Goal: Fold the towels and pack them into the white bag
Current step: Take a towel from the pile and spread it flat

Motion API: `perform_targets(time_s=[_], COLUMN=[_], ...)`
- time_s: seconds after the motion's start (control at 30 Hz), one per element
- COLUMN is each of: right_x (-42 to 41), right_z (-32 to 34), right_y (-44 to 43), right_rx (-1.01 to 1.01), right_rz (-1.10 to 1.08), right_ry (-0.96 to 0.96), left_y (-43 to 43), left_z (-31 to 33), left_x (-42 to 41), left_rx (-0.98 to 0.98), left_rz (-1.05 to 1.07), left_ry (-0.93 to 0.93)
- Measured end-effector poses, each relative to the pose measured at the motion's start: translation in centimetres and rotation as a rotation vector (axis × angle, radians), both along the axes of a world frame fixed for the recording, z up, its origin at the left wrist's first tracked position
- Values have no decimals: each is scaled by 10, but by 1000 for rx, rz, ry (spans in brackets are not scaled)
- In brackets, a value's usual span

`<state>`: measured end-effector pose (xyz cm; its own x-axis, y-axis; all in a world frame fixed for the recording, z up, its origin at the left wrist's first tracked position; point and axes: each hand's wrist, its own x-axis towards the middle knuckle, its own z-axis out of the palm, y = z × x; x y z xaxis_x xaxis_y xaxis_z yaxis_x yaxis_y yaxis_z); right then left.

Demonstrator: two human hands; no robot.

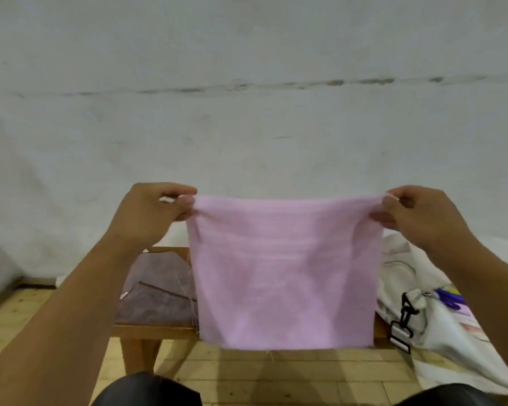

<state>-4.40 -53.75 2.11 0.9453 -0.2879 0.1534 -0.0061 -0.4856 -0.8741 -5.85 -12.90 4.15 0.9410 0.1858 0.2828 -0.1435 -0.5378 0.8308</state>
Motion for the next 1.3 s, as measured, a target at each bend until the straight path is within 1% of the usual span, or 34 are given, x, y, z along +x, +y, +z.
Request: perform_targets(time_s=[0.03, 0.07, 0.17, 0.27, 0.33, 0.37, 0.43, 0.5, 0.57, 0.63, 0.73, 0.83, 0.93, 1.03, 1.17, 1.3], right_x=[7, 13, 21, 16, 5, -1, -16, -33, -50, -68, -93, -109, -114, -114, -109, -107], right_z=[7, 17, 54, 83, 87, 82, 62, 30, -12, -58, -118, -154, -167, -164, -150, -151], right_y=[5, 10, 26, 36, 38, 37, 37, 34, 29, 25, 22, 18, 15, 14, 16, 11], right_rx=[-7, -14, -53, -44, -9, 10, -1, -41, -81, -140, -196, -193, -195, -186, -139, -133], right_rz=[-3, -15, -80, -116, -108, -97, -80, -62, -38, -31, 27, 103, 123, 151, 194, 232], right_ry=[-32, -78, -281, -467, -518, -522, -493, -407, -268, -103, 81, 207, 244, 232, 204, 200], left_y=[0, 1, 6, 8, 7, 7, 9, 12, 12, 11, 8, 10, 12, 14, 12, 13], left_z=[10, 21, 59, 87, 91, 87, 68, 36, -8, -55, -118, -155, -169, -170, -162, -161], left_x=[6, 13, 23, 11, -2, -11, -28, -47, -67, -86, -111, -126, -133, -130, -118, -112], left_rx=[89, 136, 49, 46, 70, 87, 119, 196, 341, 419, 446, 401, 376, 359, 250, 233], left_rz=[-7, 3, 37, 85, 93, 88, 63, 43, 21, -26, -78, -124, -131, -102, -53, -101], left_ry=[-3, -21, -175, -356, -395, -385, -329, -254, -175, -39, 160, 227, 249, 256, 277, 342])
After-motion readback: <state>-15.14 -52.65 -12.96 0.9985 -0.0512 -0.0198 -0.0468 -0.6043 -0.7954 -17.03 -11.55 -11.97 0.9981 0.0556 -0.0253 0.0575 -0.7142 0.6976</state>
